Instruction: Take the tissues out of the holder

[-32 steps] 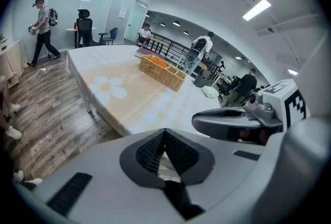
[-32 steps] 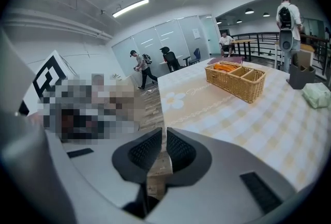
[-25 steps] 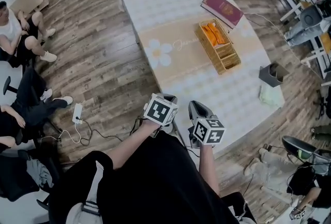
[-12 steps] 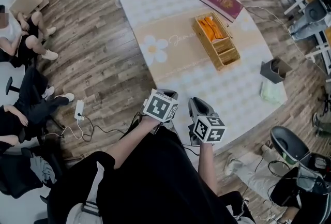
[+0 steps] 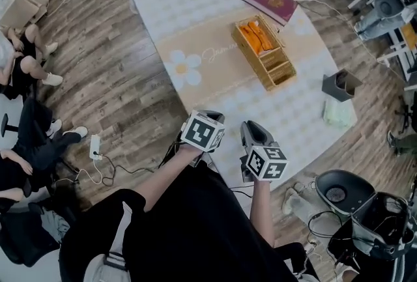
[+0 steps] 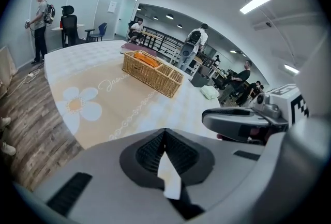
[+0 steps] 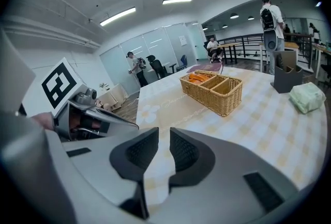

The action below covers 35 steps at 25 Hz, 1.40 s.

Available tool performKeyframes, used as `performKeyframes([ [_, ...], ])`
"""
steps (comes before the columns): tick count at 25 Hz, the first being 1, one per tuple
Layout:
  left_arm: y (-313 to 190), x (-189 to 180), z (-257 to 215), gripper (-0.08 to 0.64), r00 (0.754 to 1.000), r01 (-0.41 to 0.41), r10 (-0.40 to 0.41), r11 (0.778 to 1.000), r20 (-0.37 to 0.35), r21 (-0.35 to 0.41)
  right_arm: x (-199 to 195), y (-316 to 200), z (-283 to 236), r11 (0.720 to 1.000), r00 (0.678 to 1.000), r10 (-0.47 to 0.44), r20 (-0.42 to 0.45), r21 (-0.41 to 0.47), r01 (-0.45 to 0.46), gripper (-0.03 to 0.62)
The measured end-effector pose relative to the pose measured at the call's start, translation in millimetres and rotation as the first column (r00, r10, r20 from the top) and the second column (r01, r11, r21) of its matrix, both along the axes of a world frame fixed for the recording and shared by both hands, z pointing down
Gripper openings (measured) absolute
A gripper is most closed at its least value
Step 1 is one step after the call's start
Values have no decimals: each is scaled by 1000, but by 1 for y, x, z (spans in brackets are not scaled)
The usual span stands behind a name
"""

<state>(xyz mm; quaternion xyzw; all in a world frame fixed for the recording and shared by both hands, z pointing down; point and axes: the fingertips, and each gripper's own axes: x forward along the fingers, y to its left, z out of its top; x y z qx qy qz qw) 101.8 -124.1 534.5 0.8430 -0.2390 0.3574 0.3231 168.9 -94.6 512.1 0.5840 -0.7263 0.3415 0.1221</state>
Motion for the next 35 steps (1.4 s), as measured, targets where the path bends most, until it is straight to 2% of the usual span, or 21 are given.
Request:
performKeyframes([
  [3,-13,9,3,0,1000,-30,30,999,-7,-16,10,-10,-1,1000,999,26,-28,-7,-26,60],
  [8,-36,21,8,0,996,-85,84,996,-18,-33,35,-34,1,996,989,79,-128,-33,-84,69],
  [15,-71,27,15,0,991,-130,128,990,-31,-56,65,-82,-11,988,974,145,-176,-29,-152,87],
  [24,-115,33,22,0,991,-128,124,988,-59,-80,69,-131,-11,989,970,119,-210,-57,-134,98],
  [35,-142,41,31,0,988,-122,112,988,-107,-98,72,-174,-5,991,965,84,-247,-79,-106,114],
])
